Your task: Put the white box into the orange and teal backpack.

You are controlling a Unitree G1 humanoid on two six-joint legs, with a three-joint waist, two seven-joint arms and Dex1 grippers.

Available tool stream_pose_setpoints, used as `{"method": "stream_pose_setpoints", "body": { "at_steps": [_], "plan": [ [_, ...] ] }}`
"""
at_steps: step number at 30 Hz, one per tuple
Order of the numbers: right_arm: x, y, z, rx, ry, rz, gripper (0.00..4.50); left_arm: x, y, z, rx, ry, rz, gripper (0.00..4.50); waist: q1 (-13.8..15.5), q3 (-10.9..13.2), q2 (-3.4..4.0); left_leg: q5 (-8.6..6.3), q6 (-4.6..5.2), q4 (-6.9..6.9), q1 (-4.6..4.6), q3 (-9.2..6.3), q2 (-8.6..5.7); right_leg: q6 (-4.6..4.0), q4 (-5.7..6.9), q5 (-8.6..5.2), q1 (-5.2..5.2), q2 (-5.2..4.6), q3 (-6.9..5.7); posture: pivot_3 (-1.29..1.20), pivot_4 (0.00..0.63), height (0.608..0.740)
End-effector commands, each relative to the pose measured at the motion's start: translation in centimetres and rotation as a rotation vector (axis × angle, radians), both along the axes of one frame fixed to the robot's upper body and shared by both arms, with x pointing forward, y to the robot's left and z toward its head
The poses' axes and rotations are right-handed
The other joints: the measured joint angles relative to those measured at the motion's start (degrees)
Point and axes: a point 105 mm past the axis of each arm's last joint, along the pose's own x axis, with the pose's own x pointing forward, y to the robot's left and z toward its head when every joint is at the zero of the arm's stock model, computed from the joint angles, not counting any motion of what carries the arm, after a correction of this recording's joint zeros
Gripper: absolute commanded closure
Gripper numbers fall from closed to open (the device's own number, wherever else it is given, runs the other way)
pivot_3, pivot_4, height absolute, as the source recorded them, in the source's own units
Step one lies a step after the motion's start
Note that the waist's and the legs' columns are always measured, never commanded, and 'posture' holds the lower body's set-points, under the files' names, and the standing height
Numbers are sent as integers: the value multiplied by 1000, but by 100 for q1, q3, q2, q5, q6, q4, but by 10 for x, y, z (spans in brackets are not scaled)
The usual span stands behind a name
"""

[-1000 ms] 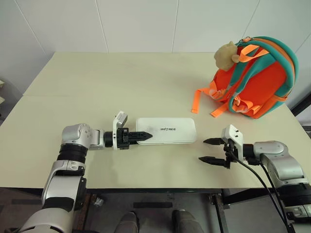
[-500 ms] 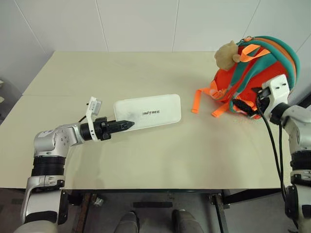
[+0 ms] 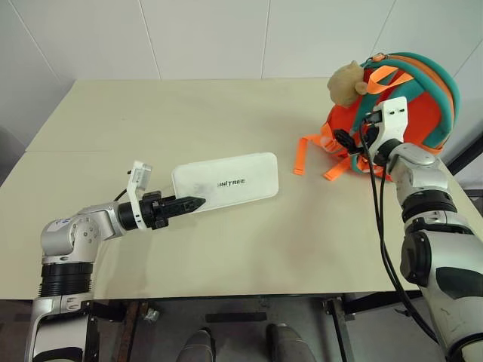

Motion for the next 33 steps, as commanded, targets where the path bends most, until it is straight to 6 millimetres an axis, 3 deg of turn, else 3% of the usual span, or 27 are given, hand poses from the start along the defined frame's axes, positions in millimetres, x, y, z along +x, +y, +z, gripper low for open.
{"method": "stream_pose_setpoints", "body": {
  "at_steps": [1, 8, 12, 17, 19, 22, 27, 33],
  "plan": [
    [0, 10, 29, -16, -123, 32, 914, -5, 5, 17, -23, -82, 12, 3104, -5, 0, 0, 0, 0, -2, 0, 0, 0, 0, 0, 0, -1, 0, 0, 0, 150, 740],
    [-7, 45, 35, -34, -169, 265, 3247, -6, 10, 17, -27, -89, 49, 3104, -34, 0, 0, 4, -6, -7, 1, 0, 0, -1, 7, -1, -6, 1, 0, 0, 150, 740],
    [-28, 80, 36, -75, -185, 571, 4482, -10, 23, 26, -62, -134, 91, 3104, -121, 1, 2, 6, -9, -7, 3, 0, 3, -1, 13, -1, -10, 4, 1, 0, 150, 740],
    [-62, 105, 45, -47, -198, 854, 4482, -11, 44, 34, -81, -149, 161, 3104, -147, 1, 2, 8, -13, -12, 2, -1, 9, -1, 41, -1, -19, 8, 1, 0, 150, 740],
    [-91, 122, 59, 10, -189, 1016, 4482, -12, 62, 45, -147, -152, 225, 3104, -142, 1, 2, 10, -16, -13, 0, -1, 8, -3, 39, -2, -24, 7, 1, 0, 150, 740],
    [-139, 138, 62, 22, -106, 1215, 4482, -18, 78, 39, -111, -127, 268, 3104, -155, 1, 2, 14, -24, -16, -18, -1, 13, -12, 53, -7, -60, 8, 5, 0, 150, 740],
    [-202, 150, 61, -6, 36, 1430, 4482, -22, 87, 47, -116, -160, 300, 3104, -69, 1, 2, 14, -25, -31, -16, -3, 14, -25, 57, -24, -67, 7, 2, 0, 150, 740],
    [-230, 139, 51, -20, 187, 1496, 4482, -29, 86, 51, -119, -174, 282, 3104, 95, 1, -1, 14, -23, -22, -14, -2, 11, -24, 49, -23, -57, 4, 0, 0, 150, 740]
  ]
}}
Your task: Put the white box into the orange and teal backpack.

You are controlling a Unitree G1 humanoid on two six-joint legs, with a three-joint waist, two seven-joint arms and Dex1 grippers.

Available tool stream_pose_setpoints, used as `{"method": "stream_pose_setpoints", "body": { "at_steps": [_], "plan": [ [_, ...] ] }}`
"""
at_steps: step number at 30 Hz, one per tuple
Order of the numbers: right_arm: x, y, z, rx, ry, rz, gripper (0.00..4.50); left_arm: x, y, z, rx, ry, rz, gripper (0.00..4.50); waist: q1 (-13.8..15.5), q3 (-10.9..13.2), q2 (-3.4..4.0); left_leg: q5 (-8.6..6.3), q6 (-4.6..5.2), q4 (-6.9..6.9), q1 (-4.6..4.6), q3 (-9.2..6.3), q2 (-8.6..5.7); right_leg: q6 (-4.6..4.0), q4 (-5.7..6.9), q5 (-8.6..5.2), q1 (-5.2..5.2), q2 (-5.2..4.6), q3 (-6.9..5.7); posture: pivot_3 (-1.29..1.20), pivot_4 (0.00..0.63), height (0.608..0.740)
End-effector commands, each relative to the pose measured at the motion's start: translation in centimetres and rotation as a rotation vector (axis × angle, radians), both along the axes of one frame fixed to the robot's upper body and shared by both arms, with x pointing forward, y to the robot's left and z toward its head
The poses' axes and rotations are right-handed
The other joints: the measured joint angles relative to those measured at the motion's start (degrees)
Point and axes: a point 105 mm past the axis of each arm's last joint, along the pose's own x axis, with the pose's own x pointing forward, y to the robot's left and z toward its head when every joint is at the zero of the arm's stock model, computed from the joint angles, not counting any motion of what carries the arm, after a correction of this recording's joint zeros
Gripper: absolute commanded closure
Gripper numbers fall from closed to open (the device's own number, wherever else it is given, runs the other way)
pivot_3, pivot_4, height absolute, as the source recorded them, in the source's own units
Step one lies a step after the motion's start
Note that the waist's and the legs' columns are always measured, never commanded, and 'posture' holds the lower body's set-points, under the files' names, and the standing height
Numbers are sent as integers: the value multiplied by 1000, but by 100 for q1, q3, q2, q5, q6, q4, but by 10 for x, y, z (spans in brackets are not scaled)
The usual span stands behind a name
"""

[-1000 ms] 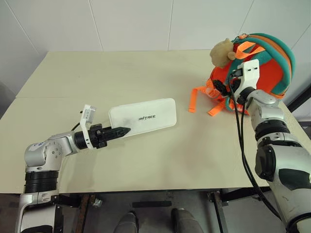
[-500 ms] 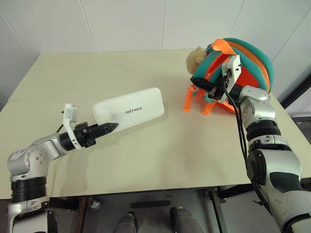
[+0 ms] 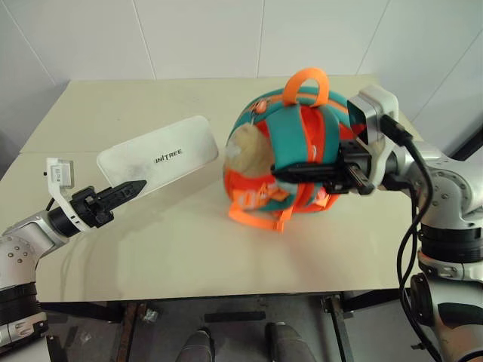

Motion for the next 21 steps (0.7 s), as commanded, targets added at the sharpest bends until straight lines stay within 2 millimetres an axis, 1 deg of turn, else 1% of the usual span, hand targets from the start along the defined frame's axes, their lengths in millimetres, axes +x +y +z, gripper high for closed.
{"method": "stream_pose_setpoints", "body": {
  "at_steps": [1, 2, 4, 6, 7, 8, 10, 14, 18, 21],
  "plan": [
    [-15, -10, 9, -10, -5, 31, 4482, -10, 2, 17, 8, -72, -11, 3104, 63, 0, -2, -1, 2, 3, 0, 1, -2, 1, -4, 1, 2, -2, 0, 0, 150, 740],
    [-16, -13, 11, -13, 15, 29, 4482, -11, 2, 17, 12, -74, -15, 3104, 82, 0, -2, -1, 3, 4, 0, 2, -3, 2, -5, 1, 3, -2, 0, 0, 150, 740],
    [-19, -18, 10, -32, 57, 40, 4482, -13, 2, 23, -19, -98, -14, 3104, 106, 0, -2, -1, 3, 5, 0, 2, -3, 2, -5, 1, 3, -2, 1, 0, 150, 740],
    [-13, -19, -6, -78, 48, -6, 4482, -16, -2, 40, -65, -167, -31, 3104, 117, -3, -9, -1, 3, 4, -1, 2, -2, 0, -5, 1, 2, -2, -1, 0, 150, 740],
    [-2, -19, -11, -77, 38, -61, 4482, -20, -6, 46, -64, -195, -49, 3104, 118, -4, -15, -2, 5, 4, -1, 1, -1, -1, -6, 0, 2, -2, -2, 0, 150, 740],
    [6, -19, -15, -74, 31, -98, 4482, -22, -9, 49, -62, -211, -60, 3104, 117, -3, -19, -2, 5, 4, -2, 1, -1, -1, -8, 0, 2, -2, -4, 0, 150, 740],
    [14, -20, -19, -71, 22, -132, 4482, -33, -17, 54, -35, -231, -108, 3104, 112, -3, -19, -3, 5, 8, -2, 4, -4, 3, -8, 2, 4, -4, 0, 0, 150, 740],
    [15, -22, -25, -82, 21, -127, 4482, -47, -25, 62, 2, -281, -167, 3104, 101, -3, -19, -2, 5, 7, -1, 7, -2, 2, -5, 2, 2, -2, 2, 0, 150, 740],
    [17, -20, -27, -84, 10, -127, 4482, -49, -28, 62, 43, -283, -184, 3104, 106, -3, -19, -2, 5, 7, 0, 7, 0, 1, -5, 1, 3, 1, 2, 0, 150, 740],
    [17, -18, -27, -80, 2, -119, 4482, -39, -29, 46, 139, -244, -198, 3104, 106, -3, -19, -2, 5, 11, 0, 8, -1, 0, -5, 2, 5, 1, 1, 0, 150, 740]
  ]
}}
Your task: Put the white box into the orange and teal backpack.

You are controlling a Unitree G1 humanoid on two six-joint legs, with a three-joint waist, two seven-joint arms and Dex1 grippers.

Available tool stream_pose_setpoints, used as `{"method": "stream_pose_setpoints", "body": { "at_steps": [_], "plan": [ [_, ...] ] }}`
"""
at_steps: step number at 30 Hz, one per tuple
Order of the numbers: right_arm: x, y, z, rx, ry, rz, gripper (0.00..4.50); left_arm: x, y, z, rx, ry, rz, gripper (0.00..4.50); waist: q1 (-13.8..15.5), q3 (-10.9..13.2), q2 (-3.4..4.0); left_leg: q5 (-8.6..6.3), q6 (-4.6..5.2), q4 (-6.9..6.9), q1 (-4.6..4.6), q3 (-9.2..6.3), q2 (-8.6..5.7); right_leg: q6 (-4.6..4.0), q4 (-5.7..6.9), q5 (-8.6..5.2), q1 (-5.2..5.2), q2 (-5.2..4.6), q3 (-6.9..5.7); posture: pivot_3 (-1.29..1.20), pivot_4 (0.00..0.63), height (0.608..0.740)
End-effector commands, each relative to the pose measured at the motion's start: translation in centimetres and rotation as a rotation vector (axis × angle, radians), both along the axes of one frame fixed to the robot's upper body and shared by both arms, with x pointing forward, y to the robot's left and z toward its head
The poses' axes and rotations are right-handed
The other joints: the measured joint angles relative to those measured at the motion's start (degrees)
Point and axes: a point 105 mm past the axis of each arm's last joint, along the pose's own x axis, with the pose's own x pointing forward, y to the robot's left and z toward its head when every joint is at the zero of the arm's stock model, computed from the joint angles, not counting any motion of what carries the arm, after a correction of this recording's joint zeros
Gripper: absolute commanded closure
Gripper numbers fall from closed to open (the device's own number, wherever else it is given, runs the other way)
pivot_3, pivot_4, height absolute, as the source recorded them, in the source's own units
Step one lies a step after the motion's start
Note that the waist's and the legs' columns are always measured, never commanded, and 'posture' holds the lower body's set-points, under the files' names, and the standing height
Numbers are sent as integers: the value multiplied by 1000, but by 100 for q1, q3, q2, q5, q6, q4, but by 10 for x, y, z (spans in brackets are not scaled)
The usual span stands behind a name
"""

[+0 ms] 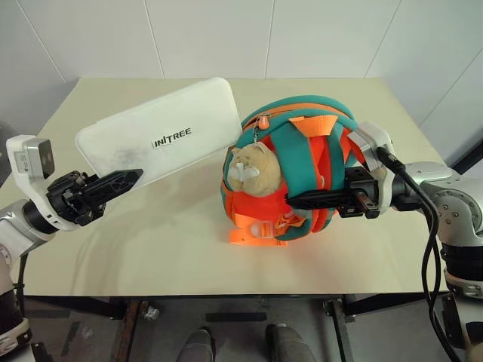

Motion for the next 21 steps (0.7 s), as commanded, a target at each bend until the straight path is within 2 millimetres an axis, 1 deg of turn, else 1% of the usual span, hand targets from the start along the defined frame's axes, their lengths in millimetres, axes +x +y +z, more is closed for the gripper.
{"method": "stream_pose_setpoints", "body": {
  "at_steps": [1, 5, 7, 8, 10, 13, 14, 16, 18, 19, 21],
  "plan": [
    [-3, 2, 7, 17, -43, 23, 4482, 4, -3, -8, 118, -25, -28, 3104, 0, 0, 0, 0, 0, 0, 0, 1, -1, -1, 0, 0, 1, 0, 0, 0, 150, 740],
    [-5, 1, 8, 12, -41, 29, 4482, 7, -4, -24, 258, -23, -67, 3104, 4, 0, 0, 1, 0, -1, 0, 0, -1, -3, -2, 0, 1, 1, 0, 0, 150, 740],
    [-5, 0, 8, 6, -42, 30, 4482, 9, -1, -34, 376, -16, -84, 3104, 3, 0, 0, 1, 0, -3, -1, 2, -1, -4, -5, 0, 1, 0, 0, 0, 150, 740],
    [-6, -1, 8, 3, -42, 31, 4482, 13, 3, -37, 428, -20, -82, 3104, 2, 0, 0, 1, 0, -4, -1, 1, 0, -4, -6, 0, 0, 1, 0, 0, 150, 740],
    [-6, -1, 9, 0, -41, 35, 4482, 19, 7, -36, 494, -36, -85, 3104, 2, 0, 1, 0, 1, -8, 1, 3, 0, -6, -7, -1, -1, 0, 0, 0, 150, 740],
    [-6, -1, 8, -1, -40, 37, 4482, 24, 5, -34, 555, -67, -124, 3104, 3, 0, 1, 0, 1, -8, 1, 3, 1, -7, -6, -2, 0, 2, -1, 0, 150, 740],
    [-6, 0, 8, 0, -39, 40, 4482, 31, 0, -33, 631, -99, -125, 3104, 2, 0, 1, 0, 1, -8, 0, 3, 1, -7, -9, -1, 0, 2, -1, 0, 150, 740],
    [-7, 2, 7, 2, -37, 45, 4482, 40, -12, -25, 698, -164, -136, 3104, 22, 1, -1, -1, 3, -8, -2, 0, 1, -5, -7, -1, 0, 3, -3, 0, 150, 740],
    [-7, 3, 6, 4, -37, 49, 4482, 46, -29, -11, 677, -225, -161, 3104, 27, 1, -1, -1, 3, -6, -3, -2, -1, -3, -7, 0, 2, 2, -5, 0, 150, 740],
    [-8, 4, 6, 6, -37, 50, 4482, 47, -41, -4, 675, -263, -195, 3104, 19, 1, -1, 0, 3, -5, -4, -1, -2, -1, -7, 1, 2, 2, -5, 0, 150, 740],
    [-9, 5, 5, 11, -37, 53, 4482, 50, -62, 3, 672, -278, -236, 3104, 13, 1, -1, -1, 5, -3, -4, -1, -2, 1, -5, 2, 3, 2, -3, 0, 150, 740]
  ]
}}
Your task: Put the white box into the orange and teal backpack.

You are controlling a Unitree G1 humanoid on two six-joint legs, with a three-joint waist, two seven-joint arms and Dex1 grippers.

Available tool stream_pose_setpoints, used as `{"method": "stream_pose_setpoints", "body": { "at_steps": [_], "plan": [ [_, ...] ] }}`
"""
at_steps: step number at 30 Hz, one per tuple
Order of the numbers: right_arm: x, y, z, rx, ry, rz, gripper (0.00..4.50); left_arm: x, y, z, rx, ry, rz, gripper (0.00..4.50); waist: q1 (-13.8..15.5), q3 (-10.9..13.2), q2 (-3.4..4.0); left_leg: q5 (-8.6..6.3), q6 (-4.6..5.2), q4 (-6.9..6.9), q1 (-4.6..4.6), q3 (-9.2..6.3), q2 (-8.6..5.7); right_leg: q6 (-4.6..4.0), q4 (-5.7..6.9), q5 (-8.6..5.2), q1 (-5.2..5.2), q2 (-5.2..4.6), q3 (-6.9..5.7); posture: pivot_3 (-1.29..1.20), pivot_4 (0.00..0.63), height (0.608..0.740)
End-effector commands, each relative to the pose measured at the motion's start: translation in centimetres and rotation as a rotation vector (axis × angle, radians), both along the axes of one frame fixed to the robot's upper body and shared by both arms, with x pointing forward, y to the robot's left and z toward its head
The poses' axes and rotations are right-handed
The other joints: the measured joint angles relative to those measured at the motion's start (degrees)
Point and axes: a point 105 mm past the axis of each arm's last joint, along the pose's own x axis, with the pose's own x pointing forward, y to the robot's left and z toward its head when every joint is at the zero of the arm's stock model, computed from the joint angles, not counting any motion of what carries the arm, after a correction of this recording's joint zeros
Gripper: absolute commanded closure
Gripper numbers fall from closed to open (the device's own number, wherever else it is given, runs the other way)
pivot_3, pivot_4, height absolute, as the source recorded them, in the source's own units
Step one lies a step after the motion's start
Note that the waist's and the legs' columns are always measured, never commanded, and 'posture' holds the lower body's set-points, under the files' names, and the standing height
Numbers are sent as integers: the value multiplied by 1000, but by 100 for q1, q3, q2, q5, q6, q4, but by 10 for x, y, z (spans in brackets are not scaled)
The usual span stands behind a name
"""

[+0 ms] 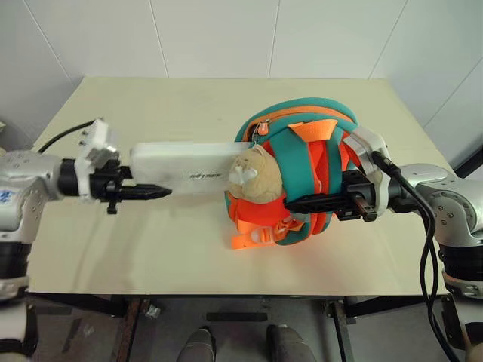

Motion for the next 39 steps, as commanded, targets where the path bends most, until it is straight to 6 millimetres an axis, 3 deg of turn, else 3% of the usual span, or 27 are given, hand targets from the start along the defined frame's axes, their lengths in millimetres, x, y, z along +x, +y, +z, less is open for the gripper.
{"method": "stream_pose_setpoints", "body": {
  "at_steps": [1, 5, 14, 24, 29, 32, 39],
  "plan": [
    [-7, 3, 8, 23, -49, 26, 4482, 0, -35, 15, 4, -28, -105, 3104, -3, 1, -1, 0, 0, 0, -2, -1, 0, 1, 2, 0, -2, 1, -1, 0, 150, 740],
    [-7, 4, 7, 30, -50, 25, 4482, -1, -57, 23, -26, 1, -177, 3104, -65, 2, 0, -1, 2, 1, -6, 1, 2, 4, 6, -2, -9, 2, 2, 0, 150, 740],
    [-8, 9, 6, 44, -66, 31, 4482, 18, -105, 5, 55, 92, -252, 3104, -8, 2, 0, -2, 3, 19, -8, -1, 0, 8, 13, -7, -6, 4, 2, 0, 150, 740],
    [-10, 10, 5, 67, -74, 8, 4482, 43, -137, -2, 9, 31, -144, 3104, 7, 2, 0, -8, 13, 61, -25, -5, -2, 17, 18, -2, -4, 3, 2, 0, 150, 740],
    [-11, 11, 4, 74, -72, 2, 4482, 42, -144, -2, -9, 17, -159, 3104, 2, 2, 0, -9, 16, 84, -24, -5, -5, 26, 22, 6, 5, 3, 3, 0, 150, 740],
    [-11, 11, 2, 77, -67, 0, 4500, 36, -139, -12, 42, 55, -171, 2135, 3, 2, 0, -8, 17, 84, -24, -7, -5, 26, 22, 8, 6, 3, 3, 0, 150, 740],
    [-10, 11, 1, 81, -62, -7, 4500, 37, -113, -4, 7, 9, -135, 168, -26, 2, 1, -8, 17, 81, -23, -6, -4, 26, 22, 8, 5, 3, 3, 0, 150, 740]
  ]
}}
